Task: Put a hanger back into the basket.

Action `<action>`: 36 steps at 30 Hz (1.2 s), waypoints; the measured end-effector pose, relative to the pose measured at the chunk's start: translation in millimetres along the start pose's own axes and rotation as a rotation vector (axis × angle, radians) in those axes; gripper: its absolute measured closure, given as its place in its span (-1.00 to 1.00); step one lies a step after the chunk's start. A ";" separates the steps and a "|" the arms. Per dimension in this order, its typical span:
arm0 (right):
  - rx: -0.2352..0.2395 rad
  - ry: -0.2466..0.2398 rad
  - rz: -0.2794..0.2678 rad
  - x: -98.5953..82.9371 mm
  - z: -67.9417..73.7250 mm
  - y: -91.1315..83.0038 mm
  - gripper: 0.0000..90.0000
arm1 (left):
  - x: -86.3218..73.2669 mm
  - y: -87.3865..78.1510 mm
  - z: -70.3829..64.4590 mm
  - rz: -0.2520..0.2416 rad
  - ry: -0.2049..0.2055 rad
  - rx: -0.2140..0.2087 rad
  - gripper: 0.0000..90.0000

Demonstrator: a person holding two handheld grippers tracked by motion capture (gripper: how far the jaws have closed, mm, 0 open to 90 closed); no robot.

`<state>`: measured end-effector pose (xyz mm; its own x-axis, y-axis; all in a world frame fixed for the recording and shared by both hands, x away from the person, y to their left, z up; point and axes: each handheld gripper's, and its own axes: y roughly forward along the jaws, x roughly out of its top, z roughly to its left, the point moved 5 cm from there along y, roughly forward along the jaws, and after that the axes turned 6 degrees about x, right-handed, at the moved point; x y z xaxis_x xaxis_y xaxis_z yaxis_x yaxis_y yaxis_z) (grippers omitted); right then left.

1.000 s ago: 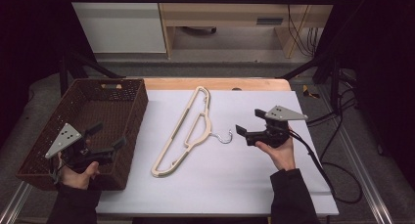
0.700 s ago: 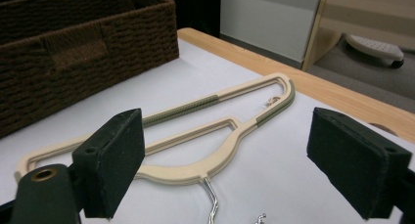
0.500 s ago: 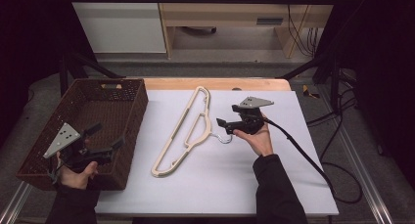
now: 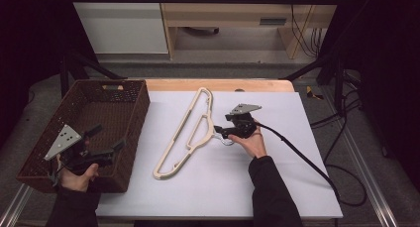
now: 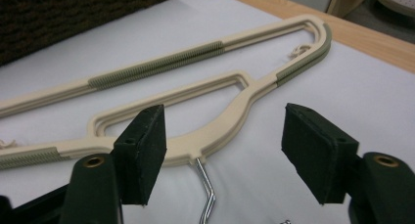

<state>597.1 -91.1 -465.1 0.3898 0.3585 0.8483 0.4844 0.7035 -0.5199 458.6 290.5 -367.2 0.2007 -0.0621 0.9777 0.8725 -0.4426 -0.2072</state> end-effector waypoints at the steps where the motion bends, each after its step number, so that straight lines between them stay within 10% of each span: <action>1: 0.000 0.001 0.006 -1.7 -0.1 2.0 -0.20 | -0.2 0.1 0.1 0.002 0.000 -0.001 -0.93; 36: 0.085 -0.010 0.155 -35.2 -4.4 25.3 0.62 | -3.4 4.1 -5.3 0.049 0.036 -0.007 -0.93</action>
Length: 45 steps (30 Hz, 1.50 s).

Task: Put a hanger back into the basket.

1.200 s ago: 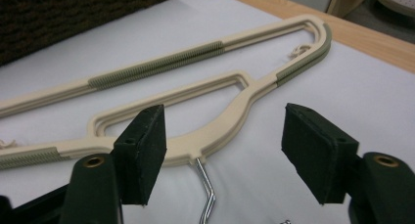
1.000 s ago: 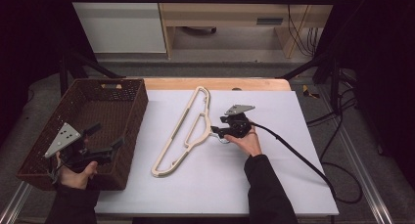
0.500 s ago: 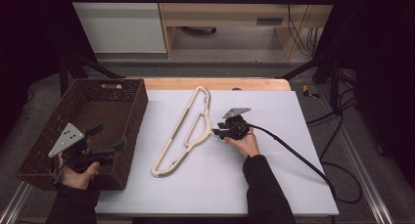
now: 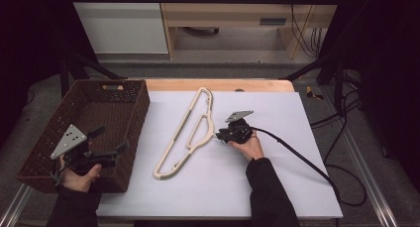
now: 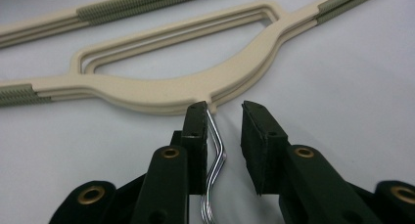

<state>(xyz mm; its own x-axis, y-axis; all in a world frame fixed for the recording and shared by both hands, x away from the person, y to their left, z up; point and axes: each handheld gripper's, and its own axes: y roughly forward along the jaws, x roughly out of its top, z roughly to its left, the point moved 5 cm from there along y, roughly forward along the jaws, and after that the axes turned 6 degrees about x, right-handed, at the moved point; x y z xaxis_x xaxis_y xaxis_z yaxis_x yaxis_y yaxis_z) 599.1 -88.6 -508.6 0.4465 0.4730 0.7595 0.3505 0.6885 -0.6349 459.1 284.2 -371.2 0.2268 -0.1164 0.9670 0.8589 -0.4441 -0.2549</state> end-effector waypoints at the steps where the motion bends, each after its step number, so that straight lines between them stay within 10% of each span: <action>1: 0.003 -0.012 0.005 -0.8 -0.9 0.5 0.63 | -0.2 0.2 -0.2 0.001 0.002 0.000 -0.93; 26: 0.037 0.009 -0.023 6.3 1.2 -8.2 0.94 | 0.7 5.1 -11.2 0.021 0.024 -0.008 -0.93; 45: 0.095 0.069 -0.029 13.7 10.4 -21.3 0.97 | 6.5 44.6 -71.7 0.102 0.124 -0.105 -0.92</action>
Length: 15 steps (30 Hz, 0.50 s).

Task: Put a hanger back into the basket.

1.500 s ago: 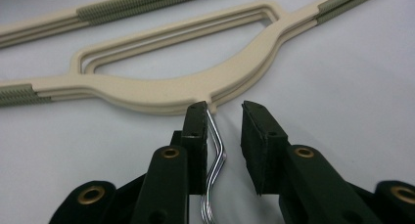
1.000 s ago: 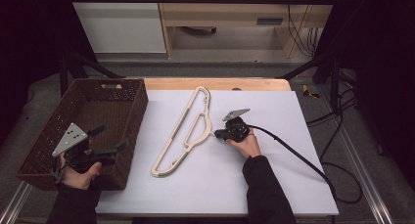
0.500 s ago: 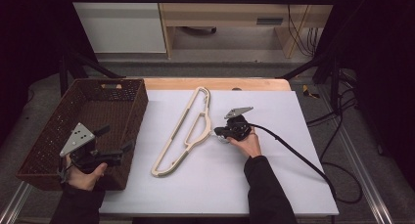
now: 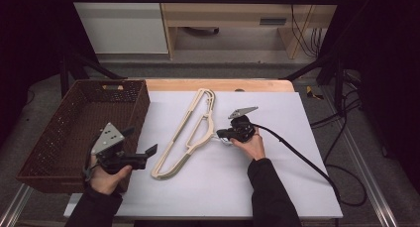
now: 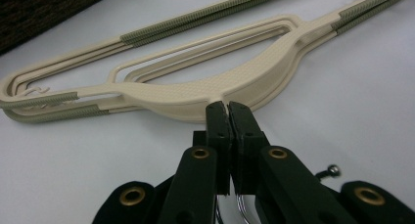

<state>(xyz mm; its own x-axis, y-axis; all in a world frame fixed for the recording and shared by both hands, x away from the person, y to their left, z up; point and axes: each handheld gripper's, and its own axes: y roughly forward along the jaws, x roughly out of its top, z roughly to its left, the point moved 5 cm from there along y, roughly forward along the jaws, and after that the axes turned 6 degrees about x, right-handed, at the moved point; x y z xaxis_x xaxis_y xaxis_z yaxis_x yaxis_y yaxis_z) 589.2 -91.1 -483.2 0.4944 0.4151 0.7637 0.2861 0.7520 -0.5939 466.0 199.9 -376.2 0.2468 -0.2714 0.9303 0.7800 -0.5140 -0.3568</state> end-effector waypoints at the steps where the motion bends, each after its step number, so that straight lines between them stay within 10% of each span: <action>1: 0.002 -0.001 0.003 0.1 0.6 -1.1 0.97 | 0.8 5.4 -5.0 0.011 0.013 -0.009 -0.92; 15: -0.007 0.018 0.015 3.5 8.5 -12.0 0.97 | -7.2 96.4 -54.4 0.202 0.094 -0.088 -0.72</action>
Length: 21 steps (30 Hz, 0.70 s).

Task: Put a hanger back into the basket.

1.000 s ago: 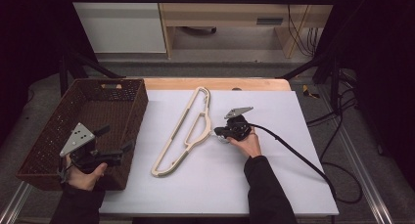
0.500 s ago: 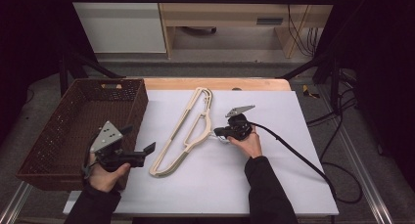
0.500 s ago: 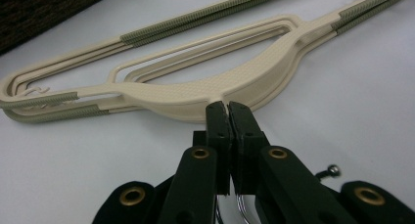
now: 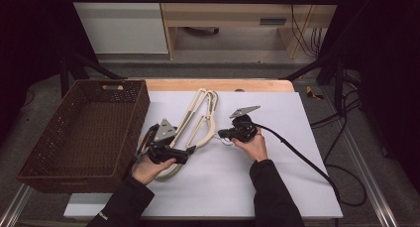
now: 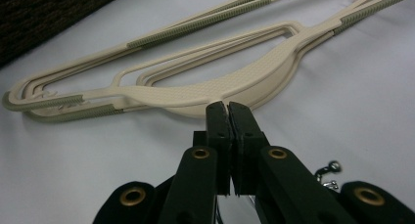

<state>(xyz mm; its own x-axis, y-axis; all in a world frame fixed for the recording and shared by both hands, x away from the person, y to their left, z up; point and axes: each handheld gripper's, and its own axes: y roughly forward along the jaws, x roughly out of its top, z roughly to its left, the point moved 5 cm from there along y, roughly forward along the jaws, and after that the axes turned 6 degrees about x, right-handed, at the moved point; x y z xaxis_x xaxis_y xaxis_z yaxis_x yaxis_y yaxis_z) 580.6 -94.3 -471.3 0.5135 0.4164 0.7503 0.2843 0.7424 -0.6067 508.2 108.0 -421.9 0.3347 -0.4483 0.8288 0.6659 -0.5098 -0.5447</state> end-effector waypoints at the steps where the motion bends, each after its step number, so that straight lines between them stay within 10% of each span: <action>1: 0.003 -0.010 -0.003 0.4 -0.3 -0.5 0.97 | 0.0 6.8 -1.2 0.014 0.004 0.002 -0.70; 13: -0.003 0.011 -0.011 1.2 3.2 -1.8 0.97 | -10.9 85.3 -15.5 0.177 0.061 0.031 -0.23; 21: -0.007 0.004 0.001 -0.1 4.5 -2.9 0.97 | -16.5 102.2 -21.9 0.220 0.089 0.045 0.19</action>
<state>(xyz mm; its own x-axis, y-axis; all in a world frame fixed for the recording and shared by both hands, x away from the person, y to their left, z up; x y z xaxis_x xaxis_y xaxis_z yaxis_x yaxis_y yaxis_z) 576.1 -94.1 -468.4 0.5172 0.4151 0.7484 0.2897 0.7380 -0.6095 556.1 47.3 -494.1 0.4166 -0.6087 0.6752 0.6130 -0.3604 -0.7031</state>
